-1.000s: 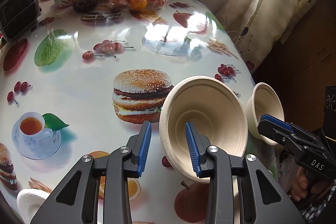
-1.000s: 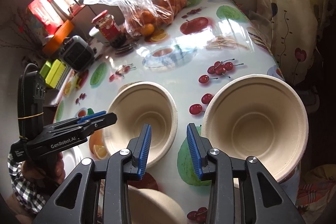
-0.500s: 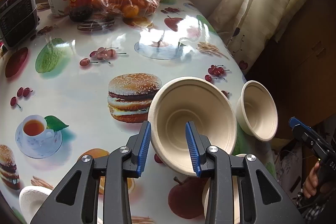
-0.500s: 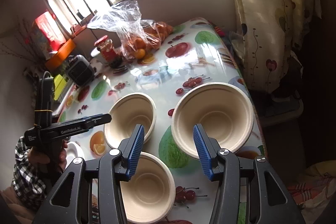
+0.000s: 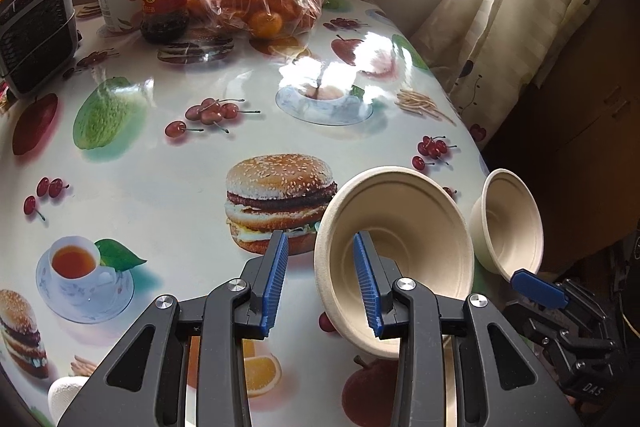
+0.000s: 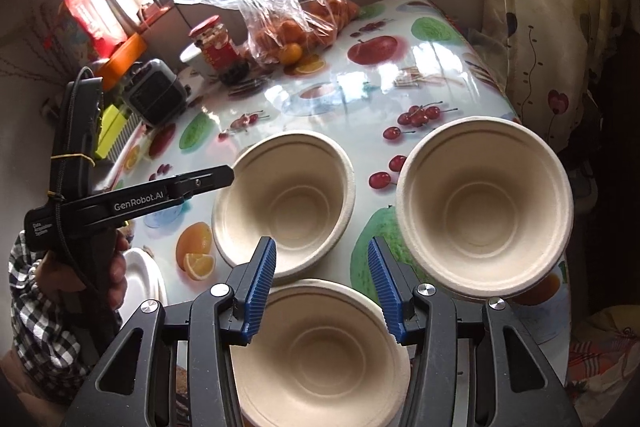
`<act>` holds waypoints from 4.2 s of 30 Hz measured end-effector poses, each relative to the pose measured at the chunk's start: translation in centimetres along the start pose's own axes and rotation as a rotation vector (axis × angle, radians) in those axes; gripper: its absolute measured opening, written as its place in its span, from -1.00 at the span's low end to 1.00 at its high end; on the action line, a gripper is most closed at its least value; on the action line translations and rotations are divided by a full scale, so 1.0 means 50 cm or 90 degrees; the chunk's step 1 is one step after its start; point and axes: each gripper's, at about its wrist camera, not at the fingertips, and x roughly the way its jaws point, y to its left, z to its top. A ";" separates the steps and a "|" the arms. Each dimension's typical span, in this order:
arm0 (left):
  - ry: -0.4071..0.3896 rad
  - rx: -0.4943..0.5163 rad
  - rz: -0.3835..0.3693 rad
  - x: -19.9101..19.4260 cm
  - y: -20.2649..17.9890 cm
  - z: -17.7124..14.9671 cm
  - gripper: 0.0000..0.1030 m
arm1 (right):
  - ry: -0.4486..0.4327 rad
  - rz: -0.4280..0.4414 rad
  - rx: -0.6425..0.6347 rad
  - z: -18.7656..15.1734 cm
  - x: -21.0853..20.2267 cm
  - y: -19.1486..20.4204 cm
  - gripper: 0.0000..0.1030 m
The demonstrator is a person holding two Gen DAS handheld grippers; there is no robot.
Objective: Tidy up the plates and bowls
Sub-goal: 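Carry the held bowl over another beige bowl and lower it inside, then press the bowl into the other bowl and open the left gripper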
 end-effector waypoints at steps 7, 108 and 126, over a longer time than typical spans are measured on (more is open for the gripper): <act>0.017 -0.002 -0.022 0.028 0.006 0.013 -0.31 | 0.025 -0.015 0.062 -0.018 0.041 0.013 -0.22; 0.040 0.123 -0.068 -0.043 -0.146 -0.186 -0.62 | -0.054 -0.033 0.117 -0.243 -0.122 -0.023 -0.53; 0.046 0.124 -0.060 -0.034 -0.145 -0.190 -0.62 | -0.040 -0.038 0.117 -0.249 -0.105 -0.027 -0.52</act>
